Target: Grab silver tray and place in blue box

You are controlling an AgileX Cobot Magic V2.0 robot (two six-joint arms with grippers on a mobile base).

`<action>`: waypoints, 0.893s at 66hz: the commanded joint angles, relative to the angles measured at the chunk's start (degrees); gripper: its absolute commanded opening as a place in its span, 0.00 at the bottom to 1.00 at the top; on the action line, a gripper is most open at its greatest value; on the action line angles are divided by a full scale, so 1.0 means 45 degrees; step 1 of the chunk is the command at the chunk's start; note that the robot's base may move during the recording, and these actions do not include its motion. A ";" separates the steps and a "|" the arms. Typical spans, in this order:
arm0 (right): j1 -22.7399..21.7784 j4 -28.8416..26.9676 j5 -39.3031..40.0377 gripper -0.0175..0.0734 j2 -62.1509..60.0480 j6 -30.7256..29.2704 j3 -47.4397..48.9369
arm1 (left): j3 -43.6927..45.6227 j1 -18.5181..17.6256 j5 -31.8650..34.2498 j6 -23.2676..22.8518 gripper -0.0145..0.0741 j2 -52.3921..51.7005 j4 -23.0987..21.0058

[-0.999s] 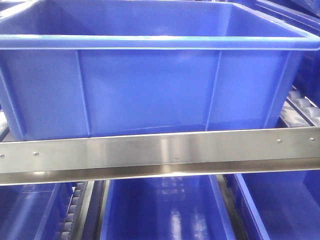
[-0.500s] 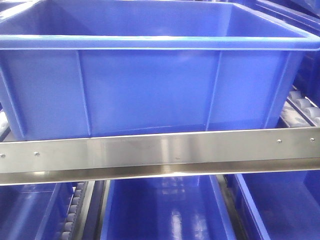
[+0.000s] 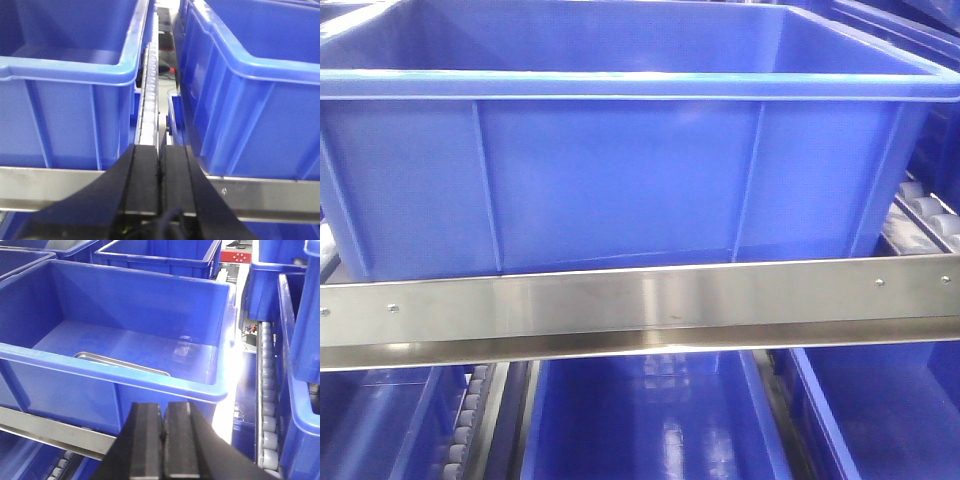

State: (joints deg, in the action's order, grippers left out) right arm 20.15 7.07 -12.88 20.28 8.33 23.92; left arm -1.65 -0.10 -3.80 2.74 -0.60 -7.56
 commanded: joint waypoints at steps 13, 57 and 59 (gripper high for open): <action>0.0010 0.0162 0.1132 0.25 0.0035 -0.0124 0.0338 | 0.0031 0.0023 0.1520 0.0022 0.05 -0.0234 -0.0143; 0.0010 0.0162 0.1146 0.25 0.0035 -0.0124 0.0297 | 0.0031 0.0023 0.1520 0.0022 0.05 -0.0234 -0.0143; 0.0010 0.0162 0.1146 0.25 0.0035 -0.0124 0.0230 | 0.0031 0.0023 0.1520 0.0022 0.05 -0.0234 -0.0143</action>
State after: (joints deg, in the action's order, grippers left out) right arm 20.15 7.07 -12.77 20.28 8.21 23.69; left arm -1.65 0.00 -2.18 2.74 -0.60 -7.70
